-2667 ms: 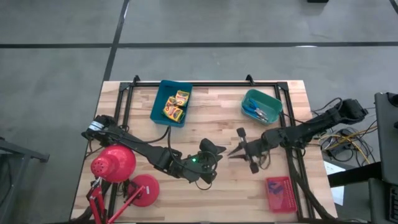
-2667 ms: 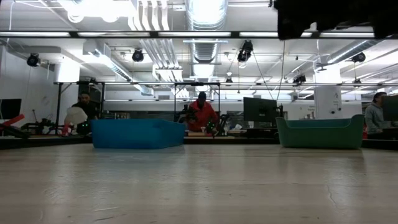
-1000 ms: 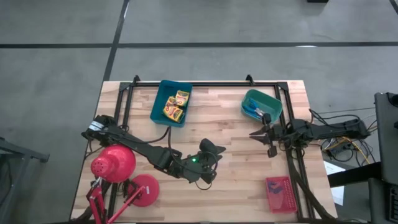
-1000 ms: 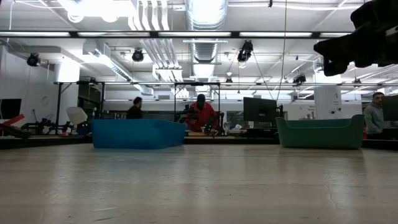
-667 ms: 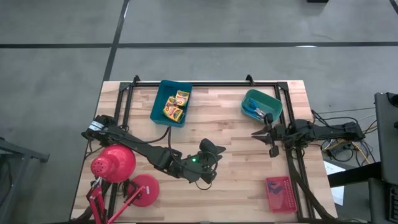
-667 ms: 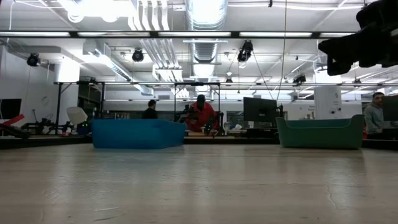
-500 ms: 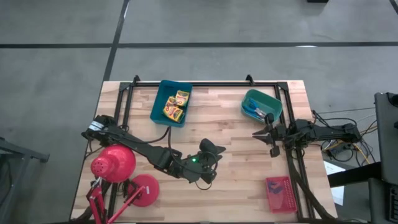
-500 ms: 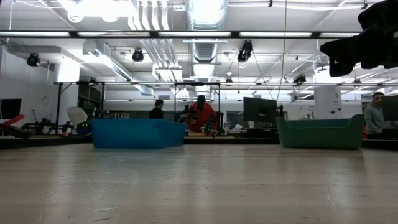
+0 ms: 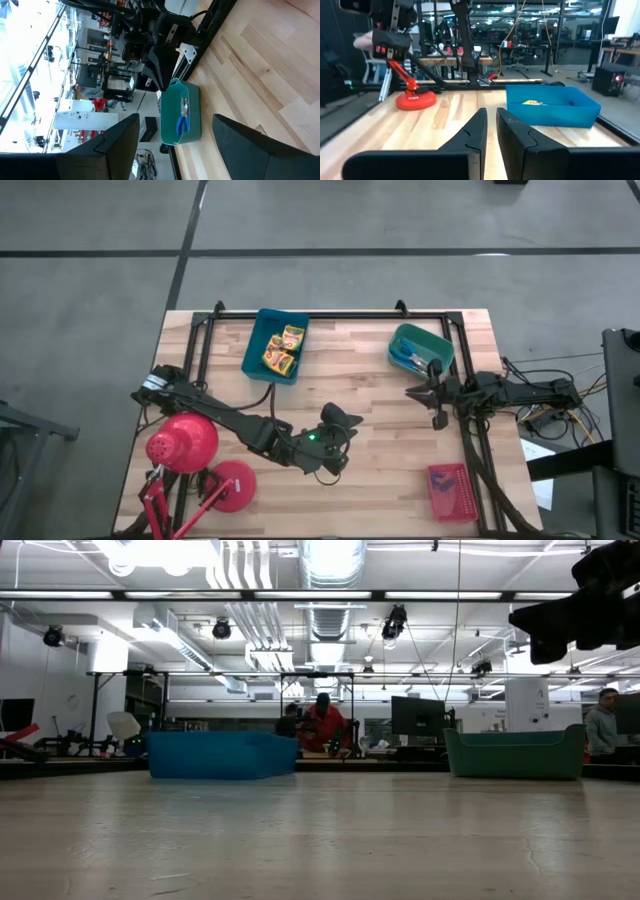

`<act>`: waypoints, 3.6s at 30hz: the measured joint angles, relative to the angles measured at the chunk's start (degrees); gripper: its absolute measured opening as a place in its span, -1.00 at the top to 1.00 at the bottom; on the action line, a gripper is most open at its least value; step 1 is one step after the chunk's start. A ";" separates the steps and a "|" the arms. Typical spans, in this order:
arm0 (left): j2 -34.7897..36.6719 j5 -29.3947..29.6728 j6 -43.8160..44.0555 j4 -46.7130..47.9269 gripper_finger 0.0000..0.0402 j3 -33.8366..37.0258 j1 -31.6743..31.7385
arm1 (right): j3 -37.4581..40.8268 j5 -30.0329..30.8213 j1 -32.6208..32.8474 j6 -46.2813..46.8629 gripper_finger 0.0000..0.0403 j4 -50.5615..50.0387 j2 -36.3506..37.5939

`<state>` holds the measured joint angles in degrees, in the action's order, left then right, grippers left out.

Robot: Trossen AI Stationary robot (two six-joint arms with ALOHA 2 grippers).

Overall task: Pick & Place School Supplies
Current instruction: Return to Home Position

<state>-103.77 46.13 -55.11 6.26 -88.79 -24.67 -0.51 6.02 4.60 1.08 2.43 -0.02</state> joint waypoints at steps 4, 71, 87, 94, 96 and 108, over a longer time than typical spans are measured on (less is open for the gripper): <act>0.00 0.00 0.00 0.02 -0.28 0.00 -0.01 | 0.00 0.00 0.00 6.31 0.81 -0.11 -0.24; 2.91 -81.26 31.31 -3.70 -0.28 0.51 10.81 | -0.04 0.04 0.02 9.25 0.81 -0.69 -0.86; 18.31 -77.23 39.19 -21.54 -0.28 27.09 18.33 | -0.07 0.07 0.02 9.25 0.81 -0.67 -0.84; 35.07 -73.51 38.74 -30.73 -0.28 47.33 18.60 | -0.07 0.07 0.02 9.25 0.81 -0.67 -0.86; 39.64 -72.82 40.31 -31.14 -0.28 52.09 18.60 | -0.07 0.07 0.02 9.25 0.81 -0.67 -0.86; 60.85 -54.28 47.72 -45.42 -0.28 78.27 18.59 | -0.07 0.07 0.02 9.25 0.81 -0.67 -0.86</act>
<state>-42.91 -8.15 -7.40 -39.15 -10.52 -6.07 -0.58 6.09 4.62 10.33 1.76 -0.89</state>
